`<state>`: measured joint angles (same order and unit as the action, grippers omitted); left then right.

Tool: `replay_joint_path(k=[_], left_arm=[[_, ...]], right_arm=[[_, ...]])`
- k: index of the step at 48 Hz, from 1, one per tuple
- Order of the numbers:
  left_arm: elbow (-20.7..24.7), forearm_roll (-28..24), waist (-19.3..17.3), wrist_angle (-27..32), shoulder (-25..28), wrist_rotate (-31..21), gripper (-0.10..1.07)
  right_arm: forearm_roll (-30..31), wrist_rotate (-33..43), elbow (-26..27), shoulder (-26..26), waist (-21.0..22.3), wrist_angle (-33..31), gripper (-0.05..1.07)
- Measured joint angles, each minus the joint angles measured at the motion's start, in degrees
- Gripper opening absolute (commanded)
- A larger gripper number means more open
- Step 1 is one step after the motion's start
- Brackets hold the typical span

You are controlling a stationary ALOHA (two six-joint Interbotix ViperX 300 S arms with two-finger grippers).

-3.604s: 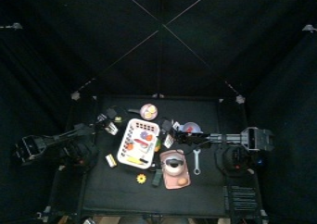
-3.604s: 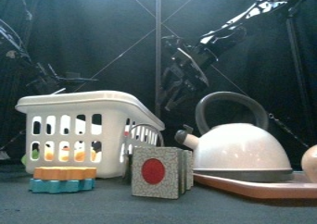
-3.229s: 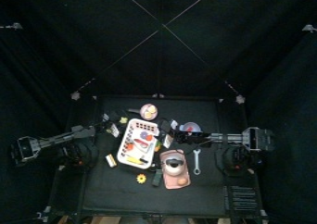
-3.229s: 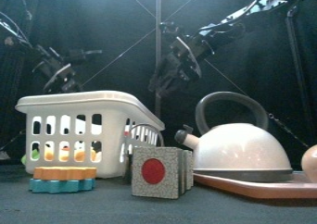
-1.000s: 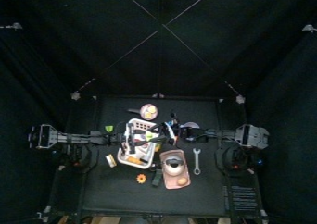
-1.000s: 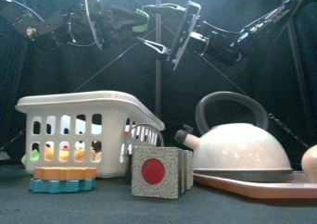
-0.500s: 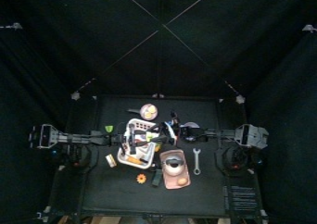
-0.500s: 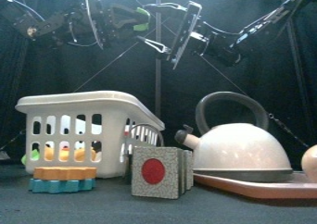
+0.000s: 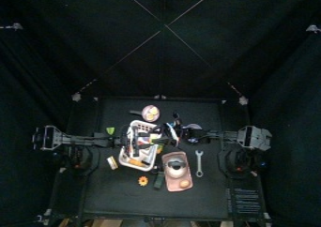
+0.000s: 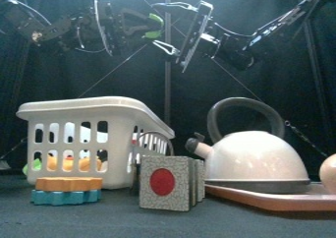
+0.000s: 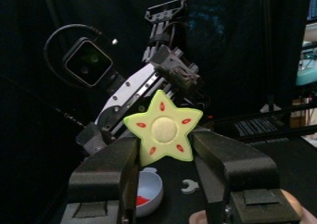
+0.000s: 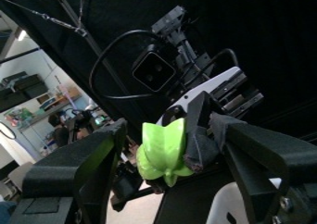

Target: Hand over starfruit bottom

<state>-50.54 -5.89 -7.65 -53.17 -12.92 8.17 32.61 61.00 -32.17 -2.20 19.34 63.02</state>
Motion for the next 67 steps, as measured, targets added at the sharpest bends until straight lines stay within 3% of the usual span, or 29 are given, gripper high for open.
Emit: replay_joint_path(k=[39, 67], left_arm=[[-0.09, 0.00, -0.53, 0.00, -0.18, 0.09, 0.71], [-0.09, 0.09, -0.53, 0.00, -0.18, -0.09, 0.72]], right_arm=[[0.53, -0.09, -0.79, -0.88, 0.00, 0.18, 1.00], [0.53, 0.18, -1.32, -0.88, 0.18, 0.35, 0.85]])
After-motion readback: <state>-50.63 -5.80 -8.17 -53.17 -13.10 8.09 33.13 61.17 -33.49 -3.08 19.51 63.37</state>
